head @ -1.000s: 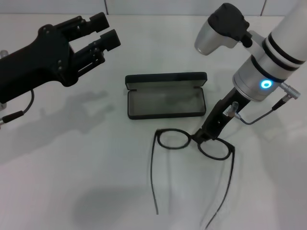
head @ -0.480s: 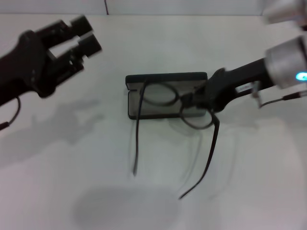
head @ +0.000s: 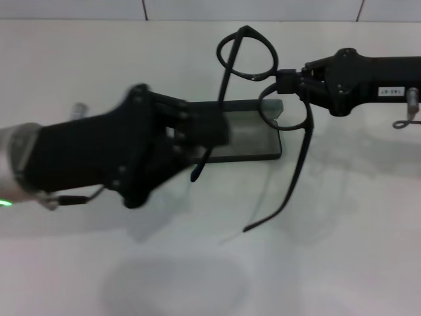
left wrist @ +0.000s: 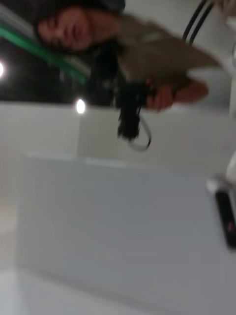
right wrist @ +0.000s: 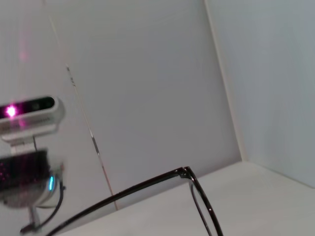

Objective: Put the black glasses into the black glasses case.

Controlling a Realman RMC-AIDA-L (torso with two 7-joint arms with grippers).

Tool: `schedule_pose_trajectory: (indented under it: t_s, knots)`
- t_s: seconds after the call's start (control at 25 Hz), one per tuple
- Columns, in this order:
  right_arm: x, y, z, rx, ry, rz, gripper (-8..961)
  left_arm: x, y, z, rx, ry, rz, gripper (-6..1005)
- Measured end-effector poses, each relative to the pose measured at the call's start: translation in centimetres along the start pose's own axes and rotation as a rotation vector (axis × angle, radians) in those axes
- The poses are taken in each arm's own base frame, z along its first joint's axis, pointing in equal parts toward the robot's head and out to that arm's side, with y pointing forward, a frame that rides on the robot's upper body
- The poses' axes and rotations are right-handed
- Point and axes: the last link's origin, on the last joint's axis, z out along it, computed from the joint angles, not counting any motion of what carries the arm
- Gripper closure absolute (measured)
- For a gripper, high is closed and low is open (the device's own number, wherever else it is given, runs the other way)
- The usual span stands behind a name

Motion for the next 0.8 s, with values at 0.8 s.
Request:
schedule_pose_trajectory:
  t_s: [0.8]
  knots:
    - [-1.0, 1.4, 2.1, -0.153, -0.046, -0.046, 924, -3.0, -2.3, 2.5, 0.037, 0.014, -0.084, 970]
